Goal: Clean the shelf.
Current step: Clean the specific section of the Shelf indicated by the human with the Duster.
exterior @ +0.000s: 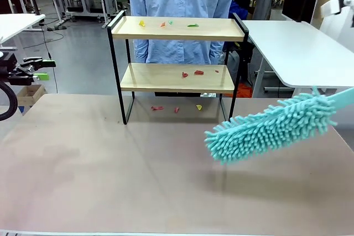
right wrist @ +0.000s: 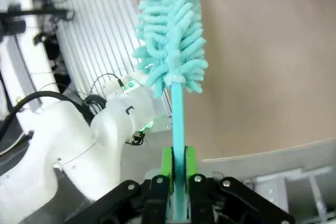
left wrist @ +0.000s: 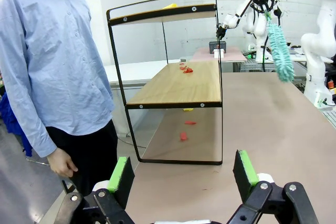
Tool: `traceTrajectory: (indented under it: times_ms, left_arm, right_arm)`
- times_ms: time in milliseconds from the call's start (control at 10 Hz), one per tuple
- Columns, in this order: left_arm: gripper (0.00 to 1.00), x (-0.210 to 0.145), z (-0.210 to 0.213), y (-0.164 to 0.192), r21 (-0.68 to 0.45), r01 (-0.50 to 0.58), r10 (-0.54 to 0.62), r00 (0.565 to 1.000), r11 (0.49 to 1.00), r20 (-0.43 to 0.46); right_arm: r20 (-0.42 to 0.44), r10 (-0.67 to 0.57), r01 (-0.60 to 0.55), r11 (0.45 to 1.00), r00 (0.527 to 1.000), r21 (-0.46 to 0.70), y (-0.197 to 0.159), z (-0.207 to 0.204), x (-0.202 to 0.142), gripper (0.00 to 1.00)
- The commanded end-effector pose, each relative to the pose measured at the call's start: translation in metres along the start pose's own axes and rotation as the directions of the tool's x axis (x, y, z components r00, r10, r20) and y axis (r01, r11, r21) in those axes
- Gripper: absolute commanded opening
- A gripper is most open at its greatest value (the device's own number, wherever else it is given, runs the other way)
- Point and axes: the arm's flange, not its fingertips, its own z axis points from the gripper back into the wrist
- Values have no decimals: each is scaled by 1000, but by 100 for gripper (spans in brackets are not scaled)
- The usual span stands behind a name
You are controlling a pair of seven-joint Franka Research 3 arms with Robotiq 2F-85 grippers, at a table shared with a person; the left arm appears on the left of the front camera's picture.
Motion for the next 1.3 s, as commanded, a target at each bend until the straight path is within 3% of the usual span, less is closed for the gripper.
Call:
traceTrajectory:
  times_ms: [0, 200, 400, 500, 600, 1200]
  left_arm:
    - [100, 3, -1, 0, -1, 11, -11, 1000, 1000, -1]
    - [100, 3, -1, 0, -1, 11, -11, 1000, 1000, -1]
    - [100, 3, -1, 0, -1, 11, -11, 1000, 1000, -1]
    - [100, 3, -1, 0, -1, 11, -11, 1000, 1000, -1]
    - [100, 3, -1, 0, -1, 11, -11, 1000, 1000, -1]
    - [100, 3, -1, 0, -1, 11, -11, 1000, 1000, -1]
  right_arm:
    - [-2, 110, -110, 993, 994, 43, -15, -25, 14, 12]
    - [-11, 161, -160, 985, 987, 57, -26, -45, 30, 12]
    - [-17, 164, -164, 986, 986, 2, -39, -56, 36, 12]
    - [30, 146, -146, 989, 989, 20, -44, -57, 38, 12]
    - [-27, 138, -137, 990, 990, 39, -36, -54, 41, 12]
    - [-27, 138, -137, 990, 990, 39, -36, -54, 41, 12]
